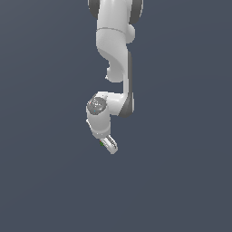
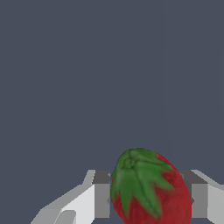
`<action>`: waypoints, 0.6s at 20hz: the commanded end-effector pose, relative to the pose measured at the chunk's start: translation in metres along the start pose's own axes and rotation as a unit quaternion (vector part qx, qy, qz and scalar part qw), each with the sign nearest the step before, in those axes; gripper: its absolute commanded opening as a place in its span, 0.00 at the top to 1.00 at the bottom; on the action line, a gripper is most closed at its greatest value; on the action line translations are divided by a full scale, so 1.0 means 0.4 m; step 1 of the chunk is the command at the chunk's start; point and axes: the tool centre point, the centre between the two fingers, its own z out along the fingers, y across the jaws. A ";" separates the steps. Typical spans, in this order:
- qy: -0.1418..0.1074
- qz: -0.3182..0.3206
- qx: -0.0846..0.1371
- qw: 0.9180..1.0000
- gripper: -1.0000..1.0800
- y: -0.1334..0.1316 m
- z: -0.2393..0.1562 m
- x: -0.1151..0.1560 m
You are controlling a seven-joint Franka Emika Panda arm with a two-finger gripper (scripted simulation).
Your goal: Pick up the object and move it to a goal position.
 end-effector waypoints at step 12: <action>0.000 0.000 0.000 1.000 1.00 -0.061 -0.072 -0.114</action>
